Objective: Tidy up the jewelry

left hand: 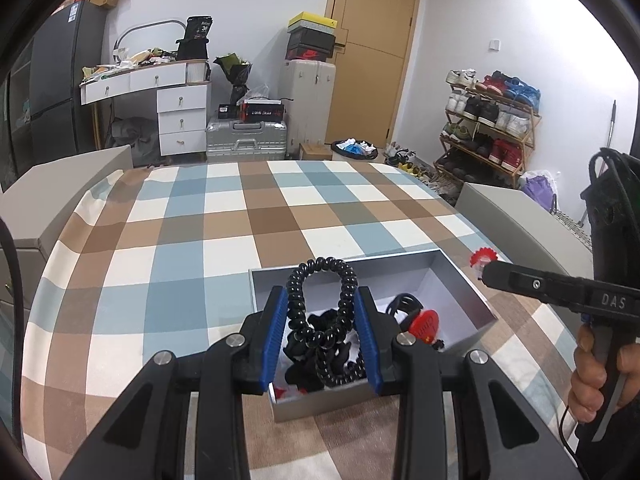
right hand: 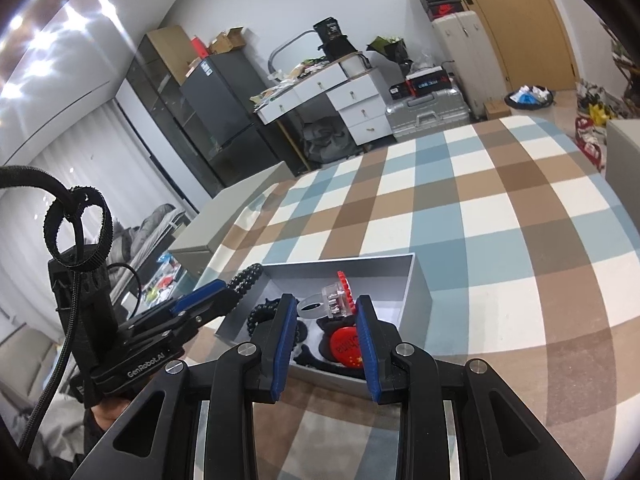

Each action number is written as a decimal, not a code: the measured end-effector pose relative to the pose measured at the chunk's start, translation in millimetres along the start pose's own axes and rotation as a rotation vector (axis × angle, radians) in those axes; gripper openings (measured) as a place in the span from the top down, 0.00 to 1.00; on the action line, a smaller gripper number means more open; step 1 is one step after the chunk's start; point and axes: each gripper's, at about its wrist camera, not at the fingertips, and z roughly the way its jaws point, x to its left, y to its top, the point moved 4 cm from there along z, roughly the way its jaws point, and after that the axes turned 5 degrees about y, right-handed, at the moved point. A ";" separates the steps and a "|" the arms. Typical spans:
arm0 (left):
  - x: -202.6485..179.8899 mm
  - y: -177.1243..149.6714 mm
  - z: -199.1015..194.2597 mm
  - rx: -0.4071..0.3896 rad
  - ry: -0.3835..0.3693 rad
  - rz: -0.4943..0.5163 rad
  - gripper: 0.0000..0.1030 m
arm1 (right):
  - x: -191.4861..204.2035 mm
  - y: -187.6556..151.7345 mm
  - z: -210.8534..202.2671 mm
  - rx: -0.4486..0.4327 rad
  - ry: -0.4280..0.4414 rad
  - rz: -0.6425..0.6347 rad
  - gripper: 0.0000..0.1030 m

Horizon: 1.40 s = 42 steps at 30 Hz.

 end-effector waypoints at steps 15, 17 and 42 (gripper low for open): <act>-17.5 -1.6 9.9 0.008 0.023 0.060 0.72 | 1.0 -6.0 12.2 0.045 -0.011 0.000 0.67; -19.1 -2.0 10.9 0.013 0.017 0.062 0.72 | 2.1 -5.7 10.1 0.036 -0.023 -0.016 0.66; -23.6 1.7 -17.7 -0.049 0.000 0.064 0.01 | 2.1 0.4 -22.9 -0.021 -0.041 -0.010 0.12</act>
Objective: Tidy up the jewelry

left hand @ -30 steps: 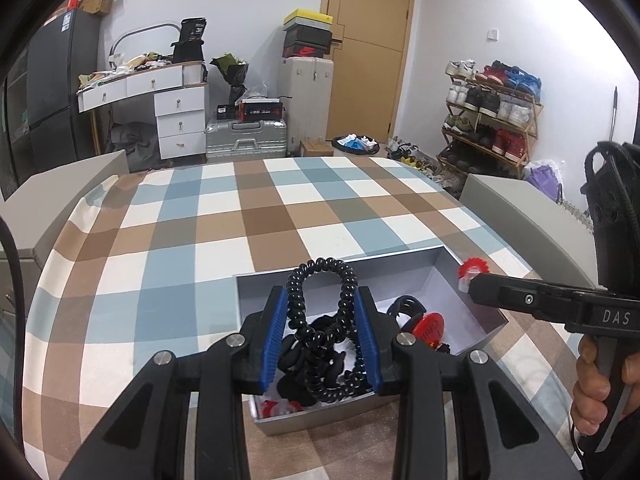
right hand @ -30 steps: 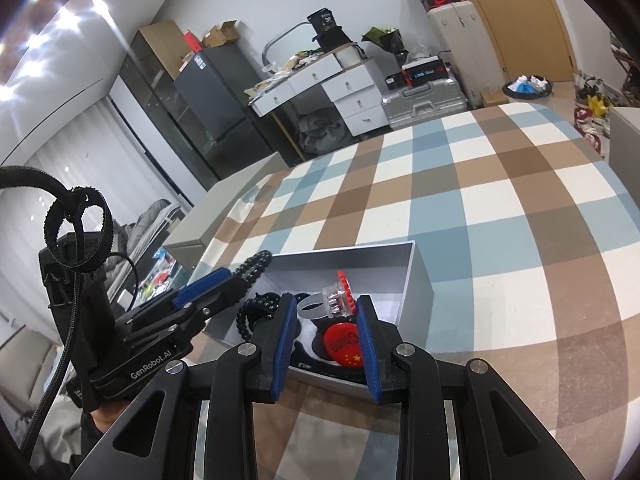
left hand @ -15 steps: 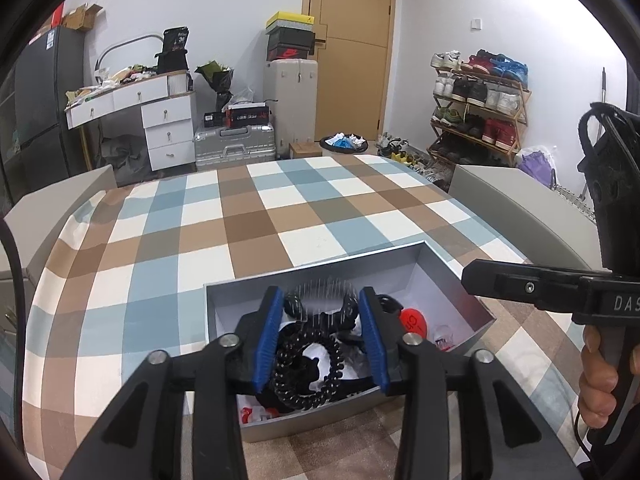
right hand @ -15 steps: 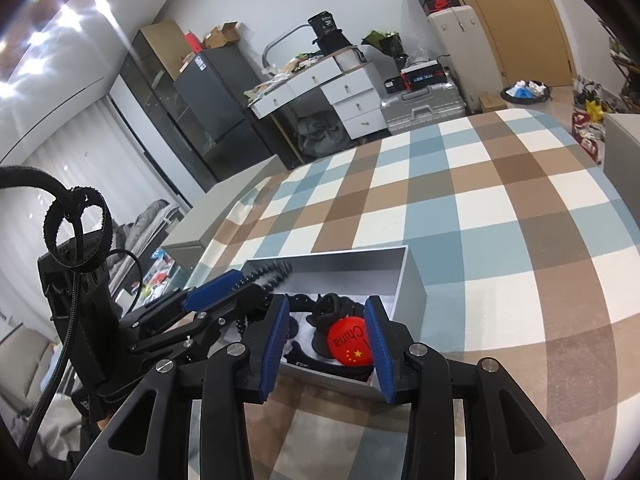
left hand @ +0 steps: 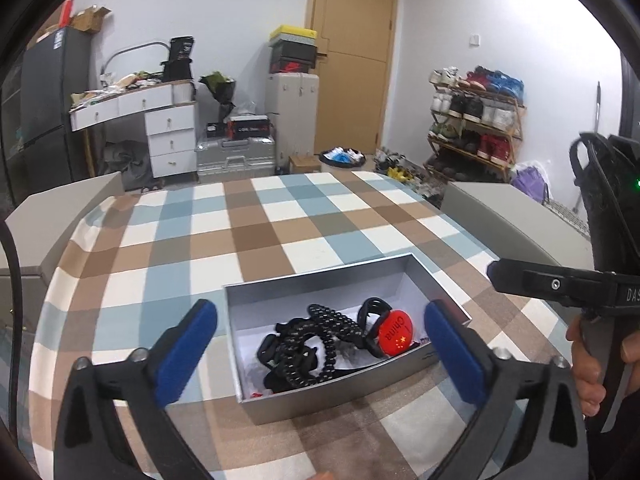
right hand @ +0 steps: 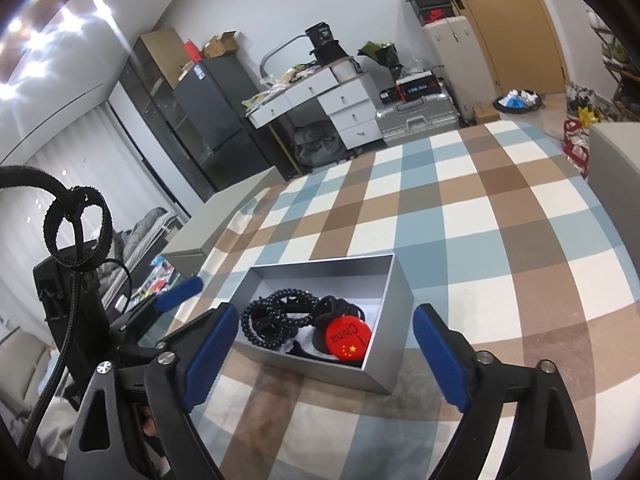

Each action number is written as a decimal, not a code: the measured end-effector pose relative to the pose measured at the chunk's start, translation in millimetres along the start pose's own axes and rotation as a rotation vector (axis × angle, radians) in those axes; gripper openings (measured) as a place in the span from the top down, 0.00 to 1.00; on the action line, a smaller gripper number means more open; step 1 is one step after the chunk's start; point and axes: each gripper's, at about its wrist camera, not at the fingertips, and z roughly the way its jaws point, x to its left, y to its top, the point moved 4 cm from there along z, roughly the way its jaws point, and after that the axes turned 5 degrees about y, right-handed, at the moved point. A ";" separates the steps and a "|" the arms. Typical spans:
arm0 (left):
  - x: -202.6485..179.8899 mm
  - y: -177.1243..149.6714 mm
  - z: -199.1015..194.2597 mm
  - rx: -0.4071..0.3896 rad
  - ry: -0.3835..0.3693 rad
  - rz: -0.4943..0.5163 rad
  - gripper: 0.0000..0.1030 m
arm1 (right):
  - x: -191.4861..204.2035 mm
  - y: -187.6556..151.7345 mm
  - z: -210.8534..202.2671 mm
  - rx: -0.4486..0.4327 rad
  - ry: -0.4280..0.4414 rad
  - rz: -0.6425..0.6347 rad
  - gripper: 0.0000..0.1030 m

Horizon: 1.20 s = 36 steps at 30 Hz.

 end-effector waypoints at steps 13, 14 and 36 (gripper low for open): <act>20.9 -22.3 -17.9 -0.032 0.069 -0.035 0.01 | 19.8 -13.0 2.6 0.005 -0.073 -0.158 0.00; 21.6 -23.3 -18.3 -0.033 0.076 -0.037 0.01 | 21.9 -14.2 3.3 0.001 -0.082 -0.178 0.00; 27.0 -41.1 -19.6 -0.127 0.153 -0.001 0.01 | 30.2 -32.5 6.4 -0.139 -0.038 -0.304 0.00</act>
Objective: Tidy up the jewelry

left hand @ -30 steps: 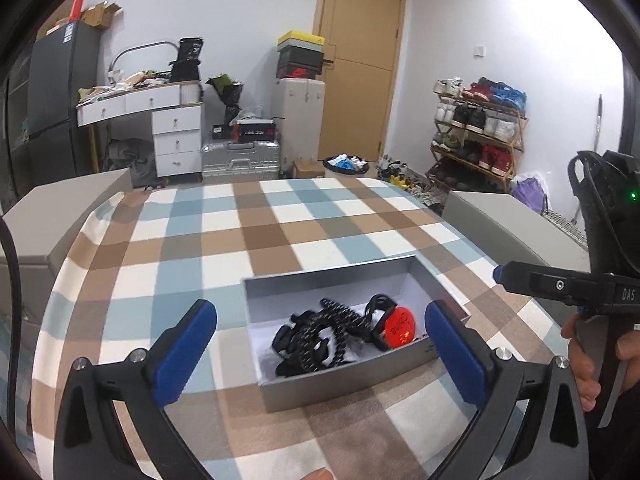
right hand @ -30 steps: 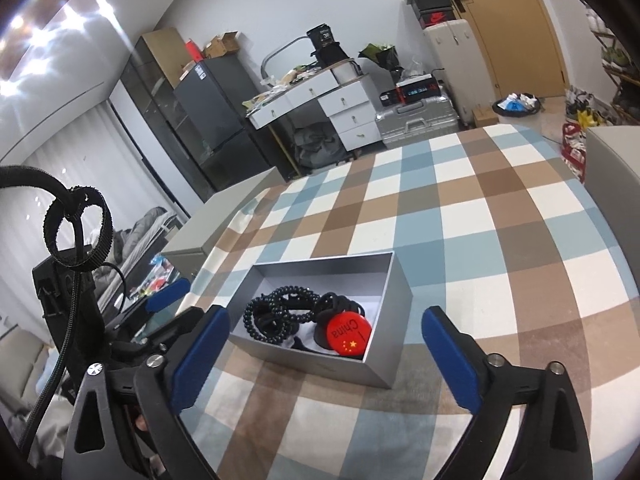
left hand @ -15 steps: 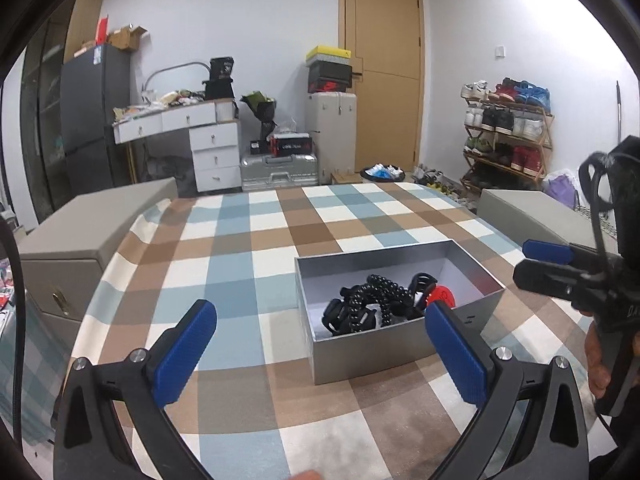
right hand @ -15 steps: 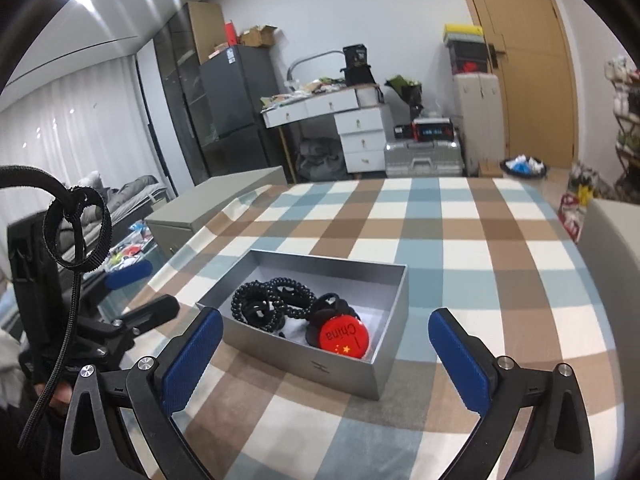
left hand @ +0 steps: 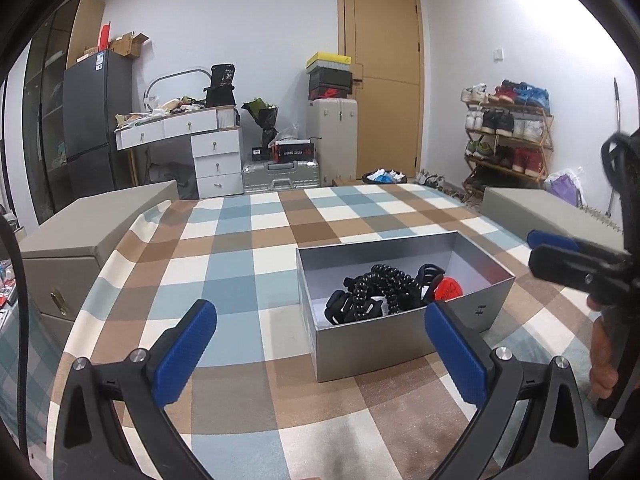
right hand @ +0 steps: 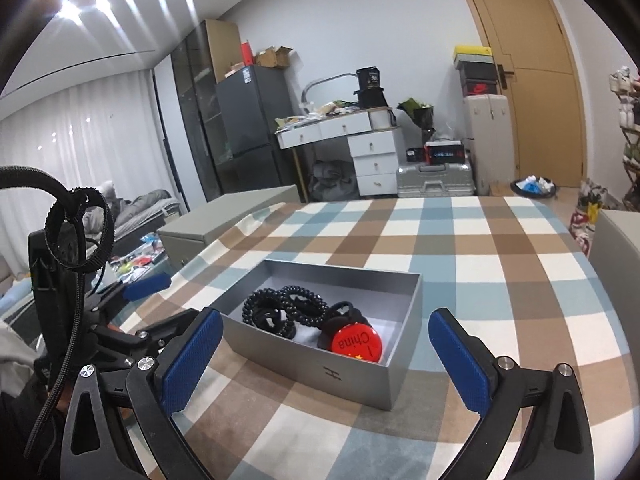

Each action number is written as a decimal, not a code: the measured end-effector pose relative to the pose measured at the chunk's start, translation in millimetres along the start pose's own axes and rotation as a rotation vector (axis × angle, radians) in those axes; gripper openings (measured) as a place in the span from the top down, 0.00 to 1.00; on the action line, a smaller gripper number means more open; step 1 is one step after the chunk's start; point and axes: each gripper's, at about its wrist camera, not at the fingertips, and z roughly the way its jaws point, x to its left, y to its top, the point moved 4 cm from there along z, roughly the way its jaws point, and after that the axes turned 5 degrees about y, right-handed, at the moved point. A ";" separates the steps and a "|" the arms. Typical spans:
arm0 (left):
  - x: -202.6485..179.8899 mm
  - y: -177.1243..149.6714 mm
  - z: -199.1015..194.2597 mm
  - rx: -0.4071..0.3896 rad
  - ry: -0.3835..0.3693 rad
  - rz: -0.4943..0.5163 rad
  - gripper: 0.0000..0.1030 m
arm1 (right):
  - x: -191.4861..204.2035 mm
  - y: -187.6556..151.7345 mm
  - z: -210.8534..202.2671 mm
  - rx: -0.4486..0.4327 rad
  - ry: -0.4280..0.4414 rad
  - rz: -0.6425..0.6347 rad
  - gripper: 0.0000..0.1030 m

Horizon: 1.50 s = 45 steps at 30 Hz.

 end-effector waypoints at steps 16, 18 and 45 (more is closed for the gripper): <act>-0.7 0.9 -1.0 -0.001 -0.010 -0.009 0.01 | -2.7 -4.7 -4.1 -0.040 -0.044 -0.007 0.00; -0.3 1.0 -0.8 0.001 -0.011 -0.013 0.01 | -2.5 -4.6 -4.8 -0.041 -0.049 -0.008 0.00; -1.1 1.2 -1.5 0.002 -0.010 -0.010 0.01 | -4.6 -4.8 0.1 -0.034 -0.055 -0.001 0.00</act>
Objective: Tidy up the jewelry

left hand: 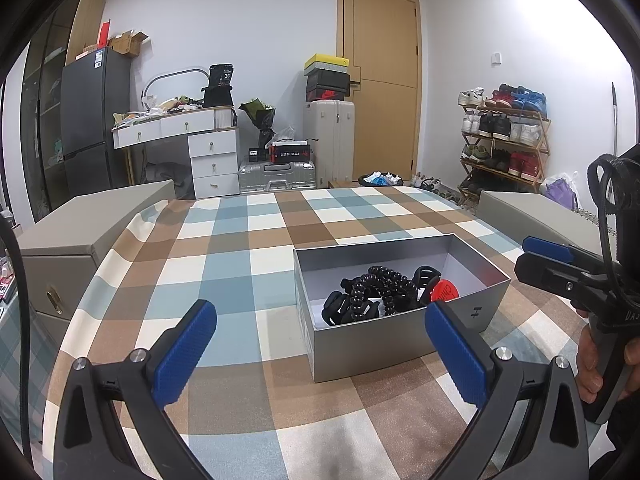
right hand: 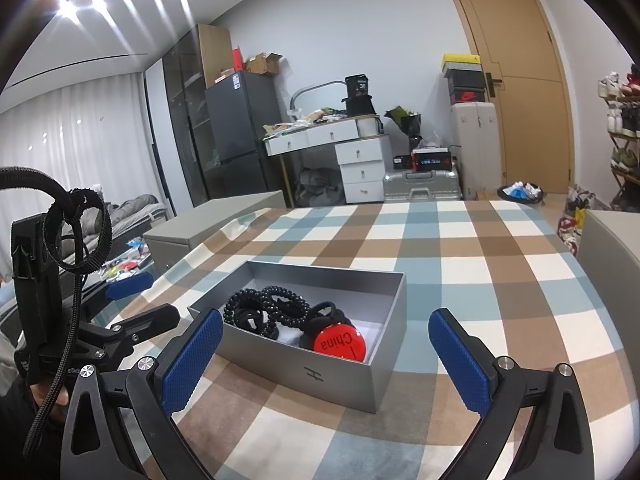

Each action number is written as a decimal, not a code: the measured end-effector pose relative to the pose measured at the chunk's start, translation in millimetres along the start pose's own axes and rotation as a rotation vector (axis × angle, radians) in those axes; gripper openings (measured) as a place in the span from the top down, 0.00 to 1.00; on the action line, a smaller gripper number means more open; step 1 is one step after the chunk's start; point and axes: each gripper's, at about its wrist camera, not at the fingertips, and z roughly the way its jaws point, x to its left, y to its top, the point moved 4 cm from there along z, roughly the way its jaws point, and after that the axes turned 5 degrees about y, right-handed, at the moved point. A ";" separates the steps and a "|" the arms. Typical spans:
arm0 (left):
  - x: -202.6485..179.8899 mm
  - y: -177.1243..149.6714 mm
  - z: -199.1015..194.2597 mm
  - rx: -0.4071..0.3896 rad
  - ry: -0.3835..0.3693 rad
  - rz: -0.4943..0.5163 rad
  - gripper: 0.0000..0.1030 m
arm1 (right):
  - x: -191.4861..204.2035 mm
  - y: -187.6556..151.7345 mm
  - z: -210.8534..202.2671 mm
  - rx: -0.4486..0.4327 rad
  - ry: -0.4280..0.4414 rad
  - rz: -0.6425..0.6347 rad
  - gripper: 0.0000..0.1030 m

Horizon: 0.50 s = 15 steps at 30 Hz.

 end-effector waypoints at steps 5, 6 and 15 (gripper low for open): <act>0.1 -0.1 1.6 0.004 0.000 0.002 0.01 | -0.6 -0.8 0.0 0.000 0.002 0.000 0.00; 0.0 0.2 1.4 0.003 -0.001 0.002 0.01 | -0.4 -0.7 0.3 0.000 0.002 0.000 0.00; -0.2 0.0 1.8 0.004 -0.001 0.003 0.01 | -0.3 -1.0 0.5 0.001 0.002 0.000 0.00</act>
